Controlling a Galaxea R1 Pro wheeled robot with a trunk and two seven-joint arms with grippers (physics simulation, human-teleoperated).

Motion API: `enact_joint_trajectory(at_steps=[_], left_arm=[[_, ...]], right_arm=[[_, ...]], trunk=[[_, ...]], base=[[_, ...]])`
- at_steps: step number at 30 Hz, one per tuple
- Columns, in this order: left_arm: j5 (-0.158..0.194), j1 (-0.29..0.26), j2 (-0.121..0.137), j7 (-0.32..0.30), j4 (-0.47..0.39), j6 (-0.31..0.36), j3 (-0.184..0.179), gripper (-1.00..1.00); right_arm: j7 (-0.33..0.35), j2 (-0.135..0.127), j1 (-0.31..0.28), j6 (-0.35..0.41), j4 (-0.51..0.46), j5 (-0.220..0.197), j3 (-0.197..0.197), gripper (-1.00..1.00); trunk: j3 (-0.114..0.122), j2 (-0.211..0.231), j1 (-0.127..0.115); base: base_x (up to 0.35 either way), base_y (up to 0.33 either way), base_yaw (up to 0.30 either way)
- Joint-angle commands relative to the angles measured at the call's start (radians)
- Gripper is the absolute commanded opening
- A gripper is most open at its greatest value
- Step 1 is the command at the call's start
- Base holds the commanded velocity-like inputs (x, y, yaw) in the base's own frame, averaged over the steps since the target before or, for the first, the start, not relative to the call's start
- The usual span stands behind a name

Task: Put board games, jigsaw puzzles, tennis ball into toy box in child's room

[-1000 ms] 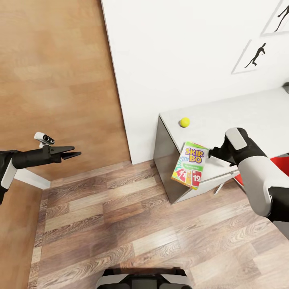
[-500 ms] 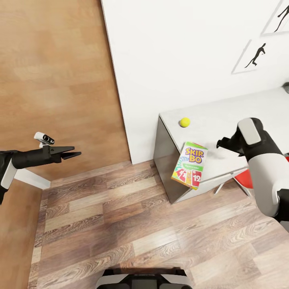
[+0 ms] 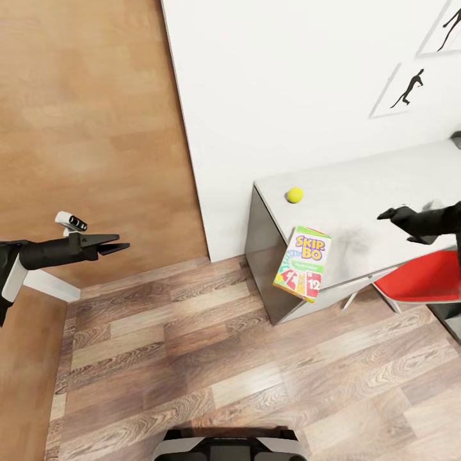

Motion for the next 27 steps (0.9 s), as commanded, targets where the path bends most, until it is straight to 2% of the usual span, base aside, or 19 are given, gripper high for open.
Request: enact_joint_trajectory(at_steps=[1, 2, 3, 4, 5, 6, 7, 8, 11, 12, 14, 16, 18, 20, 21, 22, 24, 26, 27], left_arm=[[0.000, -0.001, 0.000, -0.004, 0.000, 0.010, -0.001, 1.00], [0.000, -0.001, 0.000, -0.004, 0.000, 0.010, -0.001, 1.00], [0.000, 0.000, 0.000, -0.004, 0.000, 0.010, -0.001, 1.00], [-0.001, 0.000, -0.001, -0.004, 0.001, 0.010, -0.002, 1.00], [-0.001, 0.000, -0.001, -0.004, 0.001, 0.010, -0.002, 1.00], [-0.001, 0.000, -0.001, -0.004, 0.001, 0.010, -0.003, 1.00], [-0.001, 0.000, -0.001, -0.004, 0.001, 0.010, -0.004, 1.00], [-0.001, 0.000, -0.002, 0.010, 0.001, 0.010, -0.006, 1.00], [0.000, 0.000, -0.016, 0.054, 0.002, 0.011, -0.015, 1.00], [0.000, 0.000, -0.021, 0.063, 0.002, 0.012, -0.016, 1.00], [0.000, 0.000, -0.039, 0.088, 0.002, 0.012, -0.019, 1.00], [0.000, -0.001, -0.057, 0.113, 0.002, 0.013, -0.021, 1.00], [0.000, -0.002, -0.072, 0.147, 0.002, 0.013, -0.023, 1.00], [0.001, -0.003, -0.077, 0.166, 0.003, 0.013, -0.023, 1.00], [0.001, -0.004, -0.082, 0.185, 0.003, 0.014, -0.023, 1.00], [0.002, -0.004, -0.085, 0.195, 0.003, 0.014, -0.023, 1.00], [0.002, -0.006, -0.103, 0.230, 0.003, 0.015, -0.023, 1.00], [0.001, -0.006, -0.120, 0.255, 0.003, 0.014, -0.023, 1.00], [0.001, -0.006, -0.132, 0.273, 0.003, 0.014, -0.023, 1.00]], right_arm=[[-0.010, -0.011, 0.037, 0.003, -0.056, -0.045, 0.000, 1.00], [-0.010, -0.032, 0.108, 0.003, -0.162, -0.116, 0.000, 1.00], [-0.009, -0.044, 0.145, 0.003, -0.216, -0.155, 0.000, 1.00], [-0.009, -0.067, 0.220, 0.003, -0.312, -0.236, 0.000, 1.00], [-0.009, -0.078, 0.258, 0.003, -0.348, -0.278, -0.001, 1.00], [-0.008, -0.097, 0.334, 0.003, -0.398, -0.358, -0.003, 1.00], [-0.007, -0.104, 0.370, 0.003, -0.415, -0.396, -0.004, 1.00], [-0.007, -0.115, 0.435, 0.003, -0.440, -0.462, -0.006, 1.00], [-0.002, -0.126, 0.562, 0.003, -0.470, -0.565, -0.009, 1.00], [0.002, -0.128, 0.583, 0.003, -0.473, -0.576, -0.009, 1.00], [0.049, -0.130, 0.665, 0.003, -0.480, -0.604, -0.009, 1.00], [0.096, -0.131, 0.709, 0.003, -0.481, -0.611, -0.010, 1.00], [0.234, -0.133, 0.797, 0.003, -0.483, -0.615, -0.012, 1.00], [0.318, -0.135, 0.837, 0.003, -0.483, -0.613, -0.014, 1.00], [0.404, -0.136, 0.874, 0.003, -0.483, -0.610, -0.016, 1.00], [0.445, -0.137, 0.892, 0.003, -0.483, -0.608, -0.017, 1.00], [0.574, -0.138, 0.961, 0.003, -0.483, -0.580, -0.019, 1.00], [0.635, -0.138, 1.004, 0.003, -0.482, -0.534, -0.021, 1.00], [0.664, -0.137, 1.024, 0.003, -0.481, -0.497, -0.021, 1.00]], trunk=[[-0.001, -0.002, 0.001], [-0.001, -0.002, 0.001], [-0.001, -0.002, 0.001], [-0.001, -0.002, 0.001], [-0.001, -0.002, 0.001], [-0.001, -0.002, 0.001], [-0.001, -0.002, 0.001], [-0.001, -0.002, 0.001], [-0.001, -0.002, 0.001], [-0.001, -0.002, 0.001], [-0.001, -0.002, 0.001], [-0.001, -0.002, 0.001], [-0.001, -0.002, 0.001], [-0.001, -0.002, 0.001], [-0.001, -0.002, 0.001], [-0.001, -0.002, 0.001], [-0.001, -0.002, 0.001], [-0.001, -0.002, 0.001], [-0.001, -0.002, 0.001]], base=[[0.000, 0.000, 0.000], [0.000, 0.000, 0.000], [0.000, 0.000, 0.000], [0.000, 0.000, 0.000], [0.000, 0.000, 0.000], [0.000, 0.000, 0.000], [0.000, 0.000, 0.000], [0.000, 0.000, 0.000], [0.000, 0.000, 0.000], [0.000, 0.000, 0.000], [0.000, 0.000, 0.000], [0.000, 0.000, 0.000], [0.000, 0.000, 0.000], [0.000, 0.000, 0.000], [0.000, 0.000, 0.000], [0.000, 0.000, 0.000], [0.000, 0.000, 0.000], [0.000, 0.000, 0.000], [0.000, 0.000, 0.000]])
